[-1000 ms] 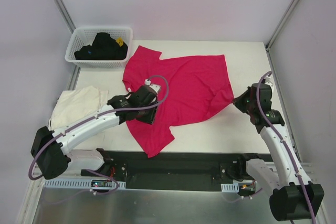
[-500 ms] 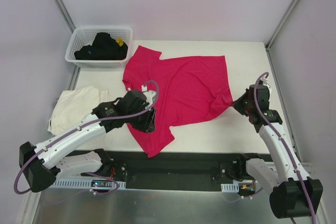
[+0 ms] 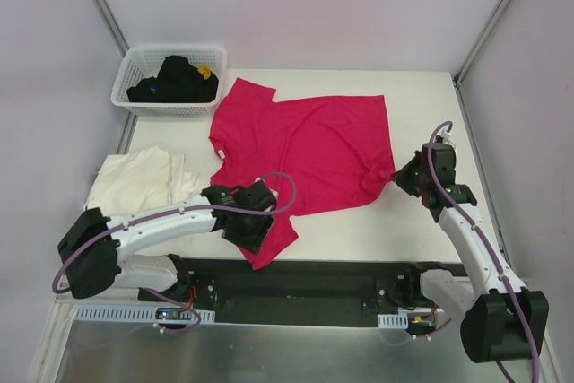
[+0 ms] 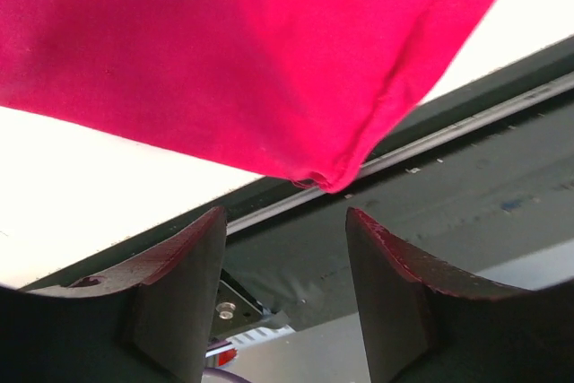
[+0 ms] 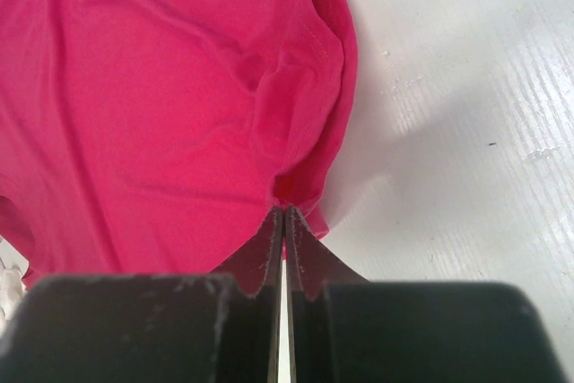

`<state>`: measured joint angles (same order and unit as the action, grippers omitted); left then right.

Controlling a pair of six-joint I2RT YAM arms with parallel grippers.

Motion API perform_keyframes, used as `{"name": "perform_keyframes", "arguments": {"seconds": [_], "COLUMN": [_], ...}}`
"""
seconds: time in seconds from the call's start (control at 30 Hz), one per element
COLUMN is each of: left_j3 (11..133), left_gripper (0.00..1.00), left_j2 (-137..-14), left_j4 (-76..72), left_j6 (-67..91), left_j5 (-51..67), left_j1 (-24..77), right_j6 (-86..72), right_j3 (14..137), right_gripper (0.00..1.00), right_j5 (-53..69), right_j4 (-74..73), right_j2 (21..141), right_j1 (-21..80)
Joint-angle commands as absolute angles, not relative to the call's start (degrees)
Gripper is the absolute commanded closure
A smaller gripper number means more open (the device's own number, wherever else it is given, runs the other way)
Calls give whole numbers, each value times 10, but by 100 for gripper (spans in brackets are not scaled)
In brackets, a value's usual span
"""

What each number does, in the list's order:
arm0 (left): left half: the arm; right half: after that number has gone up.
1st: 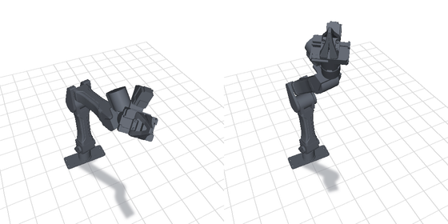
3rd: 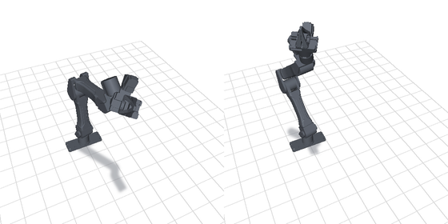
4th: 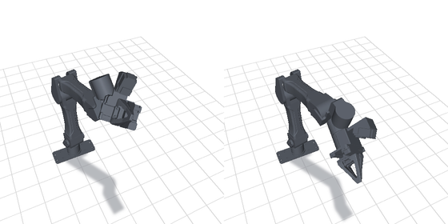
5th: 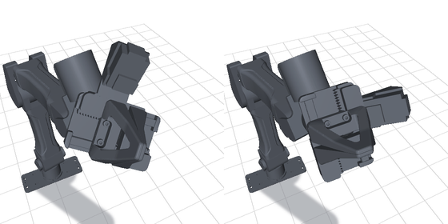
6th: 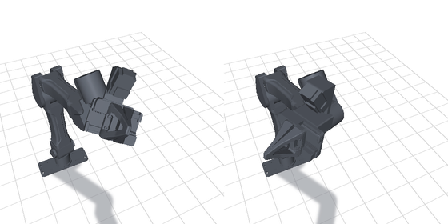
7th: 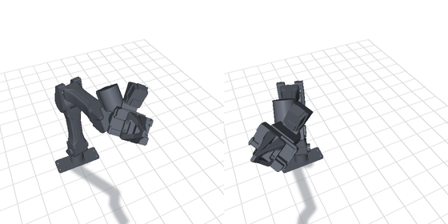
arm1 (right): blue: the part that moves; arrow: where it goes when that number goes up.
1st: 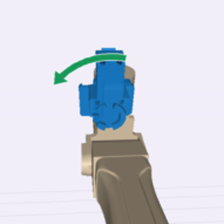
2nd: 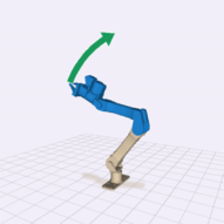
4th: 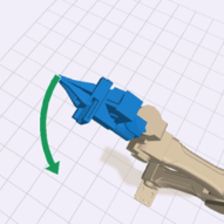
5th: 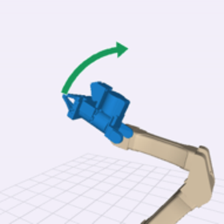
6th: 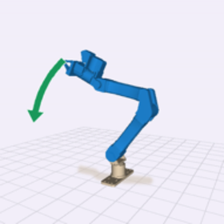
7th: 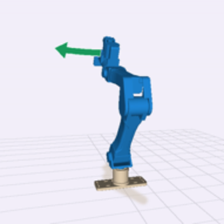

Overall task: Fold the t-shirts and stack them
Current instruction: Grap the side of the flattened tshirt closest away from the robot with both arms

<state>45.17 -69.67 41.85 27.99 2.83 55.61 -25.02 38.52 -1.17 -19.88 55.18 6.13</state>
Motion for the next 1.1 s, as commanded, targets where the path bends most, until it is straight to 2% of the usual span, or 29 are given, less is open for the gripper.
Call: {"name": "perform_keyframes", "arguments": {"seconds": [0.0,0.3,0.8,1.07], "left_j3": [469,502,491,503], "left_gripper": [44,45,56,57], "left_j2": [-754,-815,-831,-871], "left_j4": [427,429,431,461], "left_j6": [309,323,372,390], "left_j5": [-54,-85,-96,-153], "left_j1": [586,650,701,750], "right_j6": [-244,-239,-233,-231], "right_j3": [387,384,378,375], "right_gripper": [99,99,99,99], "right_j5": [-5,-5,14,18], "right_j4": [-177,-176,-171,-171], "right_j2": [548,546,549,545], "right_j1": [62,56,50,46]}}
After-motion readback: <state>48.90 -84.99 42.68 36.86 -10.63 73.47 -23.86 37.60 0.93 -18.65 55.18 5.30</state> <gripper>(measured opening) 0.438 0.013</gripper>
